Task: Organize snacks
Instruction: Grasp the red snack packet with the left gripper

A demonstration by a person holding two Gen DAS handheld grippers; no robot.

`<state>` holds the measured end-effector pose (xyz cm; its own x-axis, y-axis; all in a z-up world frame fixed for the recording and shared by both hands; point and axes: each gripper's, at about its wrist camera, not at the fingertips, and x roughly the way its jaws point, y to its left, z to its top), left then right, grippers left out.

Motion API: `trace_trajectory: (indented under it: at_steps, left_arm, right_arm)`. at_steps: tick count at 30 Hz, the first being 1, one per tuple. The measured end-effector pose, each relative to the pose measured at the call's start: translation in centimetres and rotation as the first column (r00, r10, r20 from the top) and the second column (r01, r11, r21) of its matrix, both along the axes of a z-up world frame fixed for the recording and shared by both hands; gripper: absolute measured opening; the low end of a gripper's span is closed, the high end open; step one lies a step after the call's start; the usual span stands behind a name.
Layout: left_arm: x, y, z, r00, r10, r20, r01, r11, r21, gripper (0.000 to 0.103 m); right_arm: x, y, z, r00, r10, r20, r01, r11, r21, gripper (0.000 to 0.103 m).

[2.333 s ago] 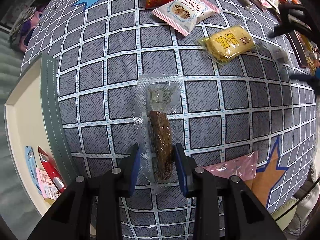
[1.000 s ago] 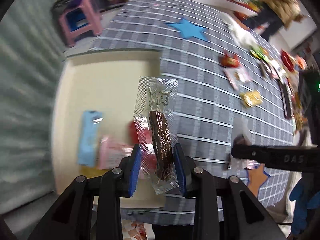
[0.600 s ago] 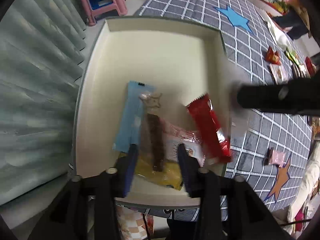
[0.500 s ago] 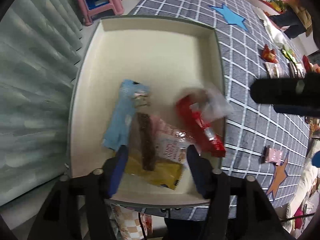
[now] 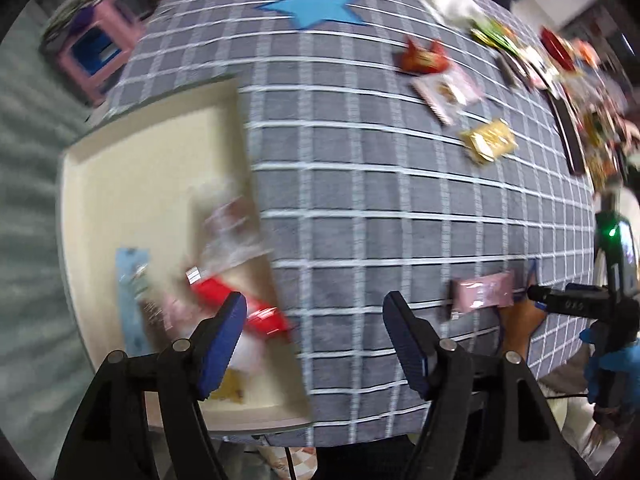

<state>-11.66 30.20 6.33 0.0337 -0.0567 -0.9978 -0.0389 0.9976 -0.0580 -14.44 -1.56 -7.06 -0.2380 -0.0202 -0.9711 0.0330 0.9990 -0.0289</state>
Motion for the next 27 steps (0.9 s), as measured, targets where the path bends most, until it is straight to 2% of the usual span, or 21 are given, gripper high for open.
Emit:
trace_trajectory:
  at_steps: [2,4,7,12,14,16,20,27]
  left_arm:
    - [1.3,-2.1,0.2,0.999,-0.043,-0.008,0.044,0.999,0.002,0.074]
    - [3.0,-4.0,0.4,0.997,-0.077,-0.013,0.077,0.997,0.007,0.074]
    - [5.8,-6.5,0.6,0.991,-0.137,-0.007,0.137,0.99,0.029,0.074]
    - [12.4,-10.6,-0.6,0.975,-0.22,0.033,0.216,0.973,0.078,0.074]
    - [14.9,-12.4,-1.5,0.96,-0.274,0.053,0.265,0.955,0.13,0.074]
    - [17.2,-14.0,-2.5,0.941,-0.336,0.049,0.326,0.933,0.153,0.074]
    - [20.2,-15.2,-3.6,0.917,-0.394,0.057,0.375,0.903,0.211,0.074]
    - [24.1,-13.4,-6.4,0.97,-0.235,0.057,0.216,0.948,0.235,0.074]
  right_arm:
    - [-1.2,-2.7,-1.2,0.999,-0.051,-0.02,0.051,0.999,0.014,0.102]
    - [-2.2,-4.8,-1.9,0.99,-0.143,-0.022,0.144,0.985,0.099,0.103]
    - [-2.5,-5.4,-1.7,0.989,-0.146,0.016,0.144,0.985,0.093,0.103]
    - [-2.9,-4.0,-2.3,0.99,-0.142,0.008,0.141,0.986,0.093,0.103]
    - [-2.6,-3.9,-2.4,0.99,-0.144,0.008,0.142,0.985,0.093,0.103]
    - [-2.4,-3.8,-2.4,0.99,-0.143,0.005,0.142,0.985,0.093,0.103]
    - [-1.5,-4.1,-2.5,0.991,-0.13,-0.026,0.132,0.987,0.097,0.103]
    - [0.6,-4.0,-4.4,0.99,-0.107,-0.092,0.116,0.988,0.104,0.103]
